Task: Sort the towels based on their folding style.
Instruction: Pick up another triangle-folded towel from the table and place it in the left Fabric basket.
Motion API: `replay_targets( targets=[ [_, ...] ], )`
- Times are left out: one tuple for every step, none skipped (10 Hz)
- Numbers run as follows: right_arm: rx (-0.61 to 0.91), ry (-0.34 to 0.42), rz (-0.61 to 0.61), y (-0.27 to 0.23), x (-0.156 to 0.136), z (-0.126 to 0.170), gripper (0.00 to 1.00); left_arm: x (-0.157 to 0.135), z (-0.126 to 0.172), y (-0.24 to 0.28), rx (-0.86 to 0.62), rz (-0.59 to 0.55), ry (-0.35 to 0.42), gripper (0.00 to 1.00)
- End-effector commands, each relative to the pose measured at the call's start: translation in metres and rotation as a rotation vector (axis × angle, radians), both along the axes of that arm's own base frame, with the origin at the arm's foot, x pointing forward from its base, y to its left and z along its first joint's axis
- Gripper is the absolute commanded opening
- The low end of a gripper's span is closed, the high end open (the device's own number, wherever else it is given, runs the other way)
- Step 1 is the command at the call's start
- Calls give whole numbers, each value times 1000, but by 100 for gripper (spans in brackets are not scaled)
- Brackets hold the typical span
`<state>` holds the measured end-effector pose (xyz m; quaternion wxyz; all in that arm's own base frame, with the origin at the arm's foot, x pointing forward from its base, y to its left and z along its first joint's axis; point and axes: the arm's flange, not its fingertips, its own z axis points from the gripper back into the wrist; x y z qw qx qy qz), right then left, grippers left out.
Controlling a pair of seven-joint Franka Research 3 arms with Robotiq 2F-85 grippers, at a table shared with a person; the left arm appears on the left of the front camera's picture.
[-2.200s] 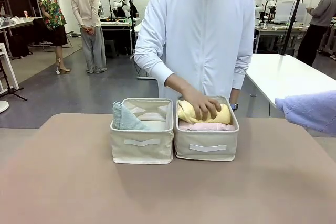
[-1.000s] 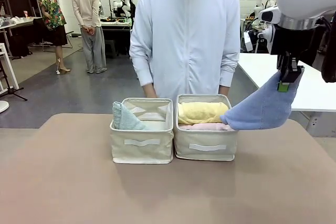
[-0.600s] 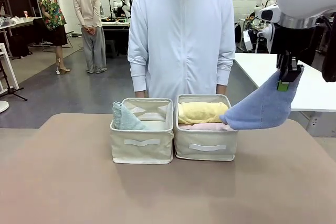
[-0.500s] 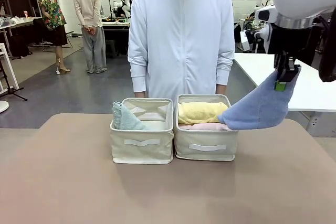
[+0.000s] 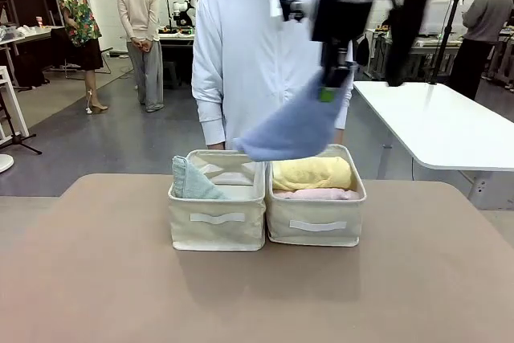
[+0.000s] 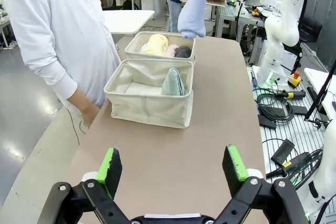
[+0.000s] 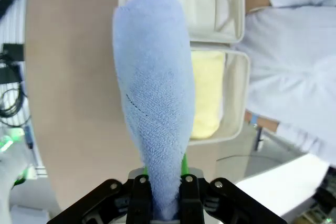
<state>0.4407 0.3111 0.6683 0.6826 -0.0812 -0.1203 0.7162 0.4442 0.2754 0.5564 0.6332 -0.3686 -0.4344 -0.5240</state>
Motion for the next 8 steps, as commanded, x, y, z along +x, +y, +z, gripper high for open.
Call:
replay_targets(
  targets=[
    [-78,66,-25,54,40,7,18,-3,0,0,15,2,7,100],
    [-96,87,-38,76,52,6,18,-3,0,0,15,2,7,100],
    [-97,102,-47,93,70,9,18,-3,0,0,15,2,7,100],
    [-92,87,-70,99,80,13,18,-3,0,0,15,2,7,100],
    [-84,80,-92,101,90,16,18,-3,0,0,15,2,7,100],
    [-66,86,-91,102,99,16,18,-3,0,0,15,2,7,100],
    [-47,89,-104,101,108,12,18,-3,0,0,15,2,7,100],
    [3,90,-121,98,118,3,18,-3,0,0,15,2,7,100]
  ],
)
